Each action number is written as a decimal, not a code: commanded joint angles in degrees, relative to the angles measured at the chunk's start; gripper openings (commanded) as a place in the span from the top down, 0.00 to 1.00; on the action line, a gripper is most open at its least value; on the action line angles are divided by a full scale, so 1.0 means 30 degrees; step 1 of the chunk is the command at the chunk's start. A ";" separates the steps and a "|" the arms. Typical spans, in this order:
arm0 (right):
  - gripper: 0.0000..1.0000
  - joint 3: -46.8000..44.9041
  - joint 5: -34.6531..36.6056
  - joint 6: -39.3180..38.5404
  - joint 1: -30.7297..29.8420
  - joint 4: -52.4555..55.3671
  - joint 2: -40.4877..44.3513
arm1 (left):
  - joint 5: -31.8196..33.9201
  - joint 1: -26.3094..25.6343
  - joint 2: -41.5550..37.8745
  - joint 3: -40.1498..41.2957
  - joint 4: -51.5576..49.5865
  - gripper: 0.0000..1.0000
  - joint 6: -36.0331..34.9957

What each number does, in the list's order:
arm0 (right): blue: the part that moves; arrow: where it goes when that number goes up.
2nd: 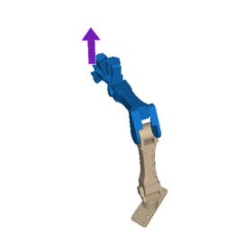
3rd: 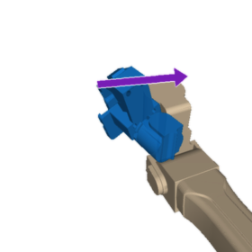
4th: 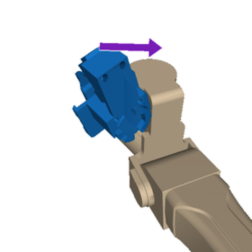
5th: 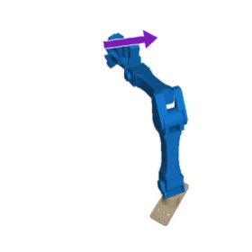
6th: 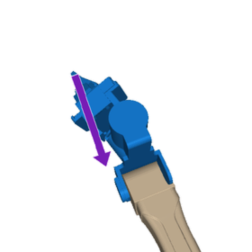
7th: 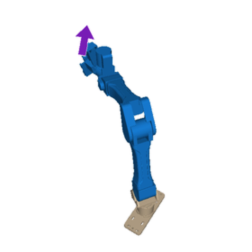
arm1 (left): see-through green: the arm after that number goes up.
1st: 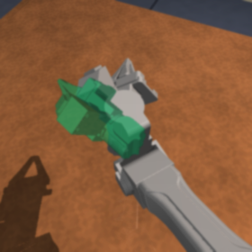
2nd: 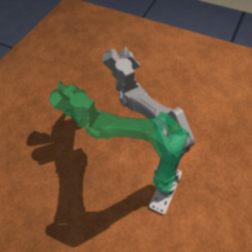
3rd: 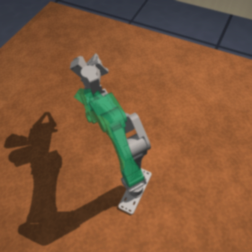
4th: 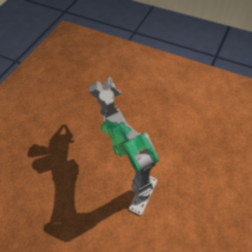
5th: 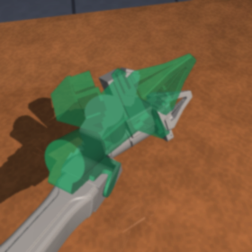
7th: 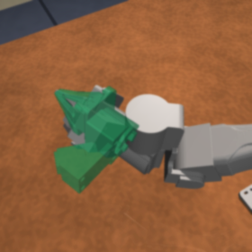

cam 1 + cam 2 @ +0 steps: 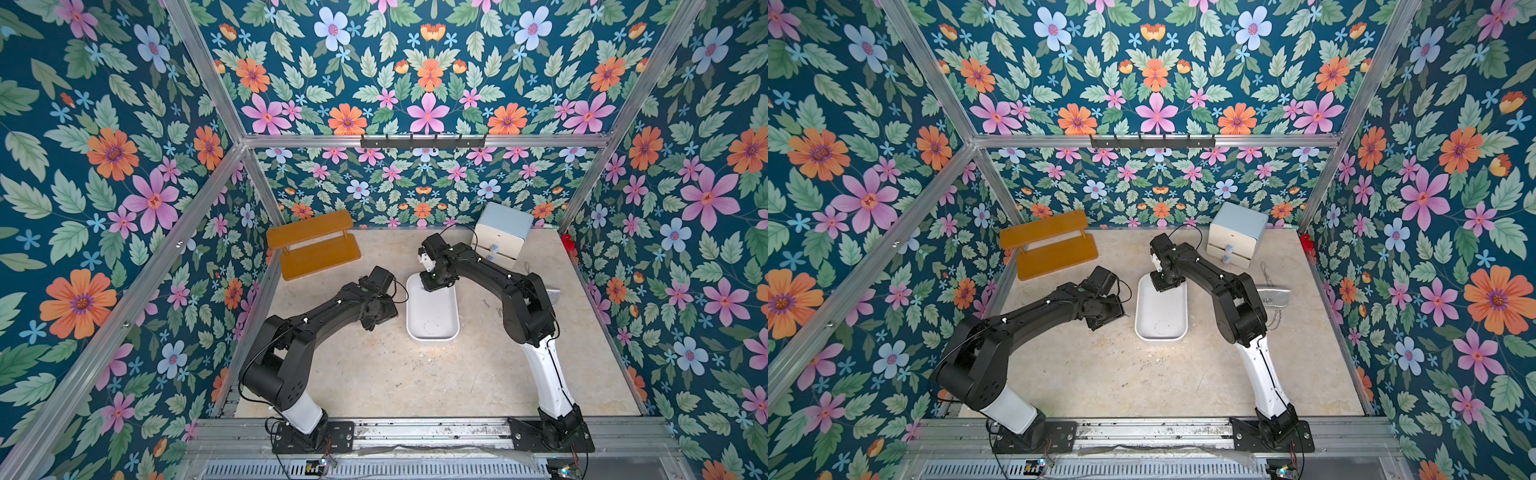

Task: Take out the screws from the storage box
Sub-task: Pick up the screw from the storage box.

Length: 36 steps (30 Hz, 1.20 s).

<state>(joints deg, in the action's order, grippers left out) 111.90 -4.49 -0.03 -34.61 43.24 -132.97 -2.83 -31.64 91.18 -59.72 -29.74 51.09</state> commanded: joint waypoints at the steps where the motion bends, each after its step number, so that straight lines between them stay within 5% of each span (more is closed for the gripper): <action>1: 0.68 0.0387 -0.0105 0.0138 -0.0040 0.0388 -0.0328 | 0.0603 -0.0001 -0.0969 -0.0340 -0.0942 0.30 0.0016; 13: 0.70 0.0537 0.0734 0.0335 -0.0373 0.0573 -0.1262 | 0.1686 0.0043 -0.4368 -0.0803 -0.2517 0.18 0.1366; 25: 1.00 0.0362 0.1952 0.0368 -0.0727 0.1098 -0.1215 | 0.1649 0.0376 -0.5313 0.0355 -0.2458 0.17 0.1821; 36: 1.00 -0.1230 0.2981 0.0687 -0.0696 0.1154 0.4544 | 0.1095 0.0497 -0.4679 0.0399 -0.1330 0.11 0.1888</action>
<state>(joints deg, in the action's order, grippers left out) 109.25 1.91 0.91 -36.84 45.69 -123.59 1.32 -30.26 76.20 -58.17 -35.20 56.82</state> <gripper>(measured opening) 0.076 0.882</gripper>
